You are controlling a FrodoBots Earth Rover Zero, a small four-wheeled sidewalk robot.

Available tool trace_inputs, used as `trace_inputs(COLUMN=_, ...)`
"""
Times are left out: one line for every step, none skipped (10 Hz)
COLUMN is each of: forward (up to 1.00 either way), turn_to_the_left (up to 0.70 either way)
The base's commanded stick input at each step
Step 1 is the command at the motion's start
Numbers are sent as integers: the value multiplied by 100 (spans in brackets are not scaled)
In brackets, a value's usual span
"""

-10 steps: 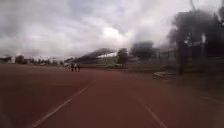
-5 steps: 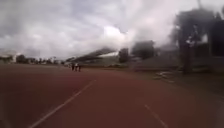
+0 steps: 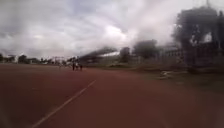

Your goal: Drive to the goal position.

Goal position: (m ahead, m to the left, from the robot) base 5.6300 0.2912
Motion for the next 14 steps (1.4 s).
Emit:
trace_inputs(forward=85, turn_to_the_left=0)
trace_inputs(forward=85, turn_to_the_left=0)
trace_inputs(forward=85, turn_to_the_left=0)
trace_inputs(forward=85, turn_to_the_left=0)
trace_inputs(forward=85, turn_to_the_left=0)
trace_inputs(forward=85, turn_to_the_left=0)
trace_inputs(forward=85, turn_to_the_left=0)
trace_inputs(forward=85, turn_to_the_left=0)
trace_inputs(forward=85, turn_to_the_left=0)
trace_inputs(forward=85, turn_to_the_left=0)
trace_inputs(forward=85, turn_to_the_left=0)
trace_inputs(forward=85, turn_to_the_left=0)
trace_inputs(forward=85, turn_to_the_left=0)
trace_inputs(forward=85, turn_to_the_left=0)
